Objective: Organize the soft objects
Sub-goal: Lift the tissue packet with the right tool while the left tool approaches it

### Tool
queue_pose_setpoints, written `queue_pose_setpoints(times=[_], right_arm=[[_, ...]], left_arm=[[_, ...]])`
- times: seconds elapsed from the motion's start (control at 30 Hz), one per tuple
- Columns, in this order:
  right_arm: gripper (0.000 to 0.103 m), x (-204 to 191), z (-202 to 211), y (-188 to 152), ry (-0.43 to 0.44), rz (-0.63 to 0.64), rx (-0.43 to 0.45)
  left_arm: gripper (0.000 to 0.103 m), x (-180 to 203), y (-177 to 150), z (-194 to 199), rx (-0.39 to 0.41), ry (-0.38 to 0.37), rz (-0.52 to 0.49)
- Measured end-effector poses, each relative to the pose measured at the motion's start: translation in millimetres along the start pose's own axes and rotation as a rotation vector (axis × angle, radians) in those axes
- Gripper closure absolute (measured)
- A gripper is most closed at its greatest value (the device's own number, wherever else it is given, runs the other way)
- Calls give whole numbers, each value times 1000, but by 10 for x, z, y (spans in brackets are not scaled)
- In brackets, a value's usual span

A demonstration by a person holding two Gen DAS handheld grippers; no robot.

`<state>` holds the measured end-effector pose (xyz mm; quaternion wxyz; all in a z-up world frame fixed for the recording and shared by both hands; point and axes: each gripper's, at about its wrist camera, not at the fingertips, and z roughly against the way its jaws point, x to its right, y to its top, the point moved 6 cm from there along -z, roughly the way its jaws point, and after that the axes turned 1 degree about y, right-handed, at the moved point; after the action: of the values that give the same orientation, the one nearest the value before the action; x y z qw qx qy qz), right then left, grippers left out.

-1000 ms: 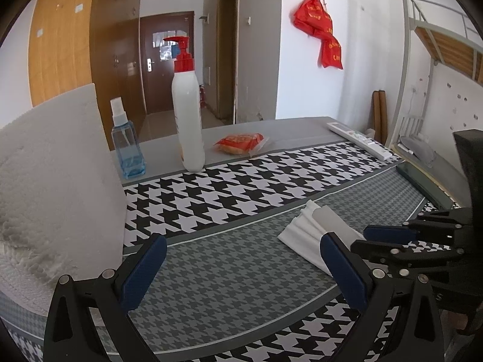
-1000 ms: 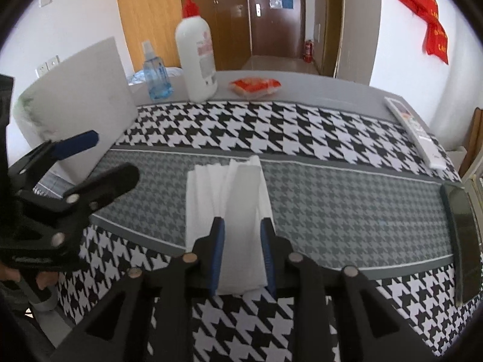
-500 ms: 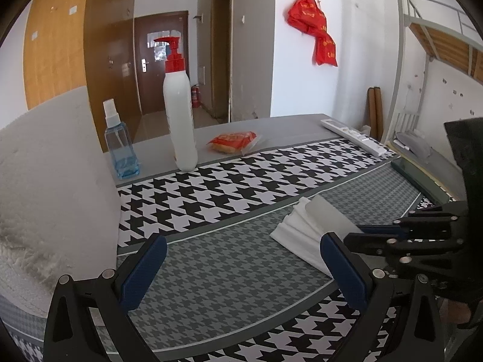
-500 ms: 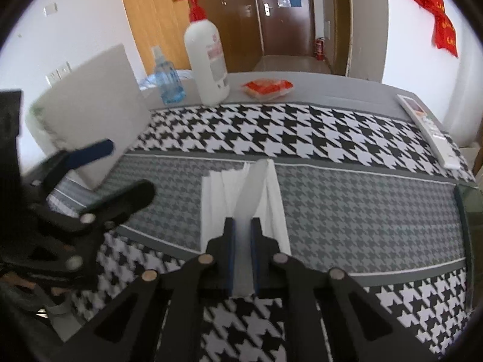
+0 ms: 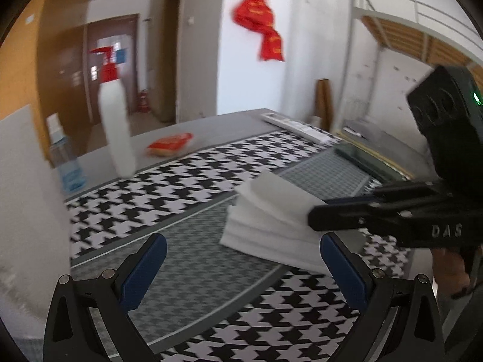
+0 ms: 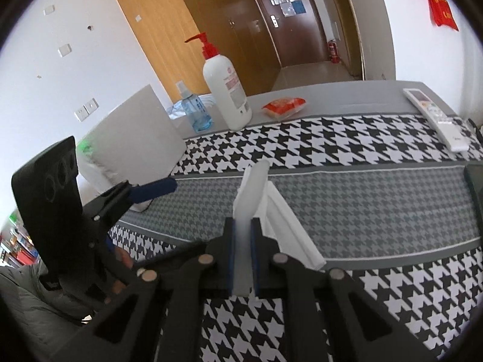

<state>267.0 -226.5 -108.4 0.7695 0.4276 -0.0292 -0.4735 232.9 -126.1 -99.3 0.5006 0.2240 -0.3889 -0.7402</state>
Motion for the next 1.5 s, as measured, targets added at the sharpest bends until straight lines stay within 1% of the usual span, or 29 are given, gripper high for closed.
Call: queue_pose_setpoints(times=[0.13, 0.23, 0.27, 0.33, 0.4, 0.47, 0.57, 0.63, 0.7, 0.73, 0.77, 0.8, 0.83, 0.87, 0.9, 0.93, 0.97, 1.0, 1.03, 1.1, 1.27, 1.5], right_arm=[[91, 18, 37, -20, 26, -11, 3], [91, 42, 38, -42, 31, -20, 3], [91, 57, 35, -52, 33, -26, 1], [91, 96, 44, -79, 35, -37, -5], [91, 139, 71, -103, 38, -46, -3], [91, 168, 75, -103, 46, -56, -4], [91, 190, 76, -126, 52, -62, -10], [91, 219, 68, -145, 47, -68, -13], [91, 266, 102, -161, 44, -81, -11], [91, 275, 96, -161, 44, -85, -10], [91, 287, 116, -165, 42, -87, -6], [91, 297, 110, -166, 40, -89, -6], [91, 306, 111, -171, 36, -90, -6], [91, 313, 115, -177, 35, -92, -6], [91, 323, 121, -179, 34, -96, -5], [91, 335, 127, -178, 31, -98, -3], [91, 342, 132, -173, 29, -98, -1], [91, 352, 153, -169, 28, -99, 4], [91, 361, 157, -164, 26, -101, 7], [91, 388, 176, -156, 8, -103, 12], [91, 459, 221, -163, -11, -119, 24], [91, 458, 237, -193, -47, -98, 24]], left_arm=[[1, 134, -18, -120, -59, -36, -56], [2, 170, -12, -205, -90, -56, -74], [3, 176, -10, -225, -103, -69, -76], [5, 188, 4, -298, -128, -119, -72], [5, 206, -1, -360, -143, -142, -77], [7, 244, -12, -455, -177, -162, -96], [13, 321, -8, -564, -212, -189, -105], [19, 357, 6, -636, -239, -219, -104], [21, 350, 2, -688, -254, -224, -98], [26, 377, 9, -702, -256, -227, -110], [29, 404, 13, -691, -255, -229, -121], [35, 438, 13, -696, -256, -231, -137], [41, 462, 13, -702, -254, -219, -153], [46, 476, 14, -711, -252, -204, -166], [57, 481, 16, -714, -250, -200, -171], [74, 471, 24, -720, -248, -193, -168], [82, 439, 39, -723, -248, -177, -159], [94, 386, 57, -745, -257, -161, -140], [96, 333, 69, -759, -268, -168, -109], [99, 277, 70, -748, -280, -175, -87], [100, 234, -11, -626, -282, -117, -119], [100, 91, -150, -392, -295, -63, -106]])
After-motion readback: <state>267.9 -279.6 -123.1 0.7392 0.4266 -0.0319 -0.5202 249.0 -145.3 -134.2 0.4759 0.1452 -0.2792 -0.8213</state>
